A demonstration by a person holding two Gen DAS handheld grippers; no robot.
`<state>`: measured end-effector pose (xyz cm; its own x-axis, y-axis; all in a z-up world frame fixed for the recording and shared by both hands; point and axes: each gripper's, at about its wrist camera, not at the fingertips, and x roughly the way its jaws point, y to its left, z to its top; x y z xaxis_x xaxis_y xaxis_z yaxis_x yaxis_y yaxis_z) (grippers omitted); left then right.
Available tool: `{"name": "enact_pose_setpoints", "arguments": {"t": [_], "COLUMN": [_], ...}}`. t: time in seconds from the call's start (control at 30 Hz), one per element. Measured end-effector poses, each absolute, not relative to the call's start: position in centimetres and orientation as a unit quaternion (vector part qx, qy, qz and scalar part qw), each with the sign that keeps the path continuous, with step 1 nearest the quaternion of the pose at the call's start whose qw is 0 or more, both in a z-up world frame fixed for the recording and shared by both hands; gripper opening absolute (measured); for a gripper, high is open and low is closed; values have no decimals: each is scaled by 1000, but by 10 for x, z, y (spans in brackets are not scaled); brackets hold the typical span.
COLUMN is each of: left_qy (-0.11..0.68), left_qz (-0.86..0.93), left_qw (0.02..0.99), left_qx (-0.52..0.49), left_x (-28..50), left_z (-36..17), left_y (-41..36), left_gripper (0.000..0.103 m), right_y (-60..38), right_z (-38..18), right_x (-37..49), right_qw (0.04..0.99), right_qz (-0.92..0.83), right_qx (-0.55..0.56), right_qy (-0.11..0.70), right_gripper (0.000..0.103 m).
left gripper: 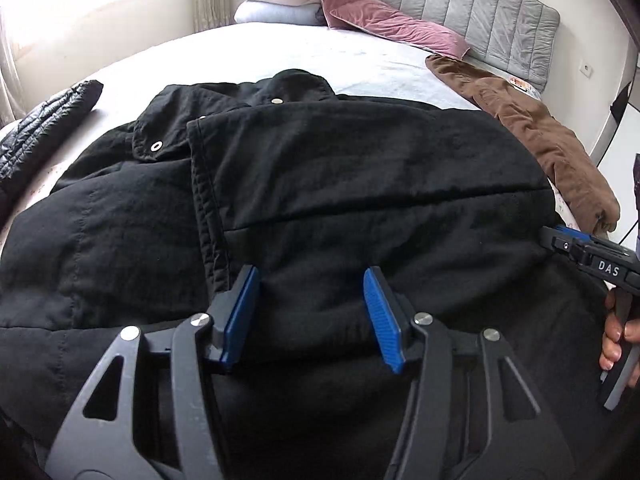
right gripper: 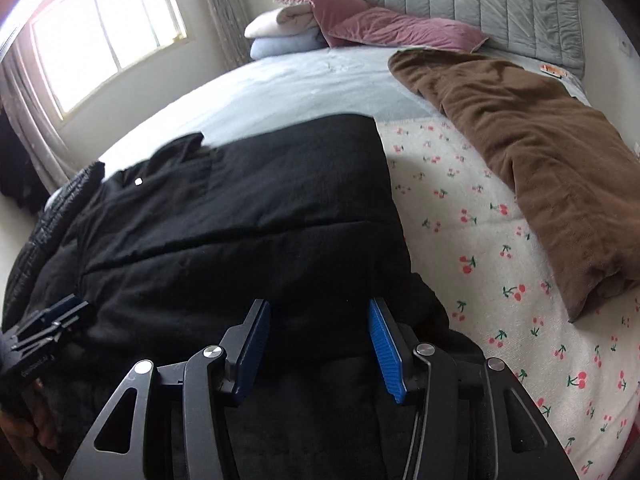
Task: Fold large clothes
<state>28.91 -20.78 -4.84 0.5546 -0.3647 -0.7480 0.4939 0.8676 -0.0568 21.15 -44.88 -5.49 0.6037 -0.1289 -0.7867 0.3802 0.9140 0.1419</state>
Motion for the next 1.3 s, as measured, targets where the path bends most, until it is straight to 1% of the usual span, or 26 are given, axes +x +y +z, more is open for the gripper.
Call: {"name": "enact_pose_setpoints", "arguments": {"t": [0.03, 0.07, 0.13, 0.2, 0.27, 0.33, 0.4, 0.47, 0.53, 0.57, 0.7, 0.87, 1.03, 1.3], "left_qy": [403, 404, 410, 417, 424, 432, 439, 447, 451, 452, 452, 463, 481, 505], "left_qz": [-245, -246, -249, -251, -251, -249, -246, -240, -237, -234, -216, -198, -198, -177], "left_qw": [878, 878, 874, 870, 866, 863, 861, 859, 858, 859, 865, 864, 854, 844], "left_qx": [80, 80, 82, 83, 83, 82, 77, 70, 59, 53, 29, -1, -32, -39], "left_x": [289, 289, 286, 280, 271, 260, 246, 232, 218, 211, 181, 150, 118, 73], "left_z": [-48, -46, -38, -28, -17, -5, 9, 23, 37, 44, 66, 75, 70, 45], "left_y": [-208, -208, -207, -204, -200, -191, -178, -161, -141, -131, -90, -47, -14, 22], "left_gripper": [60, 65, 70, 74, 81, 82, 84, 90, 94, 97, 98, 100, 100, 100], "right_y": [-446, -444, -436, -431, -431, -427, -416, -402, -386, -380, -356, -343, -337, -347], "right_z": [-56, -55, -50, -40, -26, -8, 13, 33, 50, 56, 77, 88, 83, 59], "right_x": [212, 212, 212, 209, 206, 197, 186, 166, 147, 141, 107, 68, 33, -19], "right_qw": [882, 881, 882, 881, 879, 882, 888, 894, 900, 902, 904, 906, 905, 896], "right_qz": [-150, -155, -168, -167, -153, -126, -116, -116, -104, -97, -90, -86, -83, -79], "right_qx": [138, 131, 110, 105, 127, 160, 160, 151, 134, 127, 89, 70, 56, 95], "right_qy": [424, 427, 427, 429, 433, 424, 416, 405, 401, 401, 407, 408, 414, 427], "right_gripper": [49, 49, 49, 51, 52, 53, 60, 78, 83, 84, 86, 88, 88, 89]}}
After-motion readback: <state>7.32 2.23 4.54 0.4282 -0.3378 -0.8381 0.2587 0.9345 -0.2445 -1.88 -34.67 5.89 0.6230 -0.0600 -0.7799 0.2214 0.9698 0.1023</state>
